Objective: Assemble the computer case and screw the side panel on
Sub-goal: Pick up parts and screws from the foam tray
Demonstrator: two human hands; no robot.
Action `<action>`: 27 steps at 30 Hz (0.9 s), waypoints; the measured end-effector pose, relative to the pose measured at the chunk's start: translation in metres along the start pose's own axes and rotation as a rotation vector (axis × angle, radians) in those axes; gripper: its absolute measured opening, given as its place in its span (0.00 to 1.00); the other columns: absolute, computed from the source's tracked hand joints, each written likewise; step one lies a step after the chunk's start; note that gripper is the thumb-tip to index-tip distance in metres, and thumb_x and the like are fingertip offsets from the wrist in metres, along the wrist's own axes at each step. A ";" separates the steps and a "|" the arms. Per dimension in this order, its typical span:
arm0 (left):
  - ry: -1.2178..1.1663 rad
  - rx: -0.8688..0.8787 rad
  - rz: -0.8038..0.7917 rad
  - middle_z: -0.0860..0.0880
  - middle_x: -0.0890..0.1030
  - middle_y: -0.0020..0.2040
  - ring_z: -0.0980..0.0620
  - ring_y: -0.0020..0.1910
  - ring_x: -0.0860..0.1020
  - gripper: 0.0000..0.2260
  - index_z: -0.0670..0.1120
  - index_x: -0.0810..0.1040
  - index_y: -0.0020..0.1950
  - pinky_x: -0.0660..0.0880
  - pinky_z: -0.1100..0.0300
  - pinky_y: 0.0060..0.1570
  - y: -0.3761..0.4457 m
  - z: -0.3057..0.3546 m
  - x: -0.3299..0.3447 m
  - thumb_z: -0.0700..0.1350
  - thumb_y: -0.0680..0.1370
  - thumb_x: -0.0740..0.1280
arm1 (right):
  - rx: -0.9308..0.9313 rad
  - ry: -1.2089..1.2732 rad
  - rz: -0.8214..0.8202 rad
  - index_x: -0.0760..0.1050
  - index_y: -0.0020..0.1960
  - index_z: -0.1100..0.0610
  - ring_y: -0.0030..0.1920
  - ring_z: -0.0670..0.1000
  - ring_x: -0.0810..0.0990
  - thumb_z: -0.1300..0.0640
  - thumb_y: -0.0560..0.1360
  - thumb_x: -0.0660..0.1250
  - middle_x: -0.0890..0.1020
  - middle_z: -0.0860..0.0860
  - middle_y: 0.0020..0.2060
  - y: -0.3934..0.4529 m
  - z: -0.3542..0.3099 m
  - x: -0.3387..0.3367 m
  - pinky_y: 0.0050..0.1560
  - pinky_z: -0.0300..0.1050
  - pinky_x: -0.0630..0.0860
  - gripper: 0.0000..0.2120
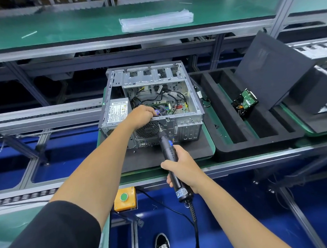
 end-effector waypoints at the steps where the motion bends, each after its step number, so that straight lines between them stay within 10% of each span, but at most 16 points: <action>1: 0.014 -0.008 0.021 0.49 0.78 0.41 0.50 0.34 0.71 0.14 0.52 0.79 0.41 0.66 0.59 0.36 0.000 0.000 0.001 0.37 0.73 0.56 | -0.002 0.006 0.007 0.68 0.56 0.51 0.26 0.53 0.77 0.60 0.74 0.67 0.74 0.56 0.39 0.000 0.000 0.001 0.29 0.46 0.77 0.14; 6: 0.080 -0.017 0.110 0.55 0.73 0.27 0.54 0.30 0.70 0.13 0.55 0.77 0.39 0.62 0.61 0.31 -0.003 0.000 0.002 0.41 0.74 0.56 | -0.004 0.021 0.035 0.69 0.57 0.51 0.26 0.53 0.77 0.60 0.74 0.67 0.75 0.57 0.40 -0.001 -0.001 0.004 0.29 0.46 0.77 0.14; 17: 0.088 0.019 0.079 0.53 0.75 0.30 0.52 0.33 0.70 0.14 0.55 0.78 0.44 0.64 0.59 0.34 -0.005 -0.002 0.000 0.39 0.74 0.57 | -0.023 -0.013 0.056 0.68 0.57 0.50 0.27 0.51 0.79 0.53 0.75 0.71 0.76 0.56 0.43 -0.001 -0.005 0.011 0.31 0.46 0.78 0.15; 27: 0.122 0.042 0.091 0.52 0.80 0.55 0.48 0.50 0.75 0.13 0.58 0.77 0.45 0.67 0.59 0.40 -0.004 -0.005 -0.001 0.41 0.75 0.57 | 0.005 -0.069 0.110 0.68 0.54 0.51 0.26 0.51 0.78 0.55 0.71 0.72 0.76 0.57 0.47 0.002 -0.007 0.016 0.30 0.44 0.77 0.17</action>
Point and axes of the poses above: each hand's wrist, its own y-axis towards the middle knuckle, its own x-axis out of the palm, z = x × y, the point moved 3 cm from there along y, towards the middle knuckle
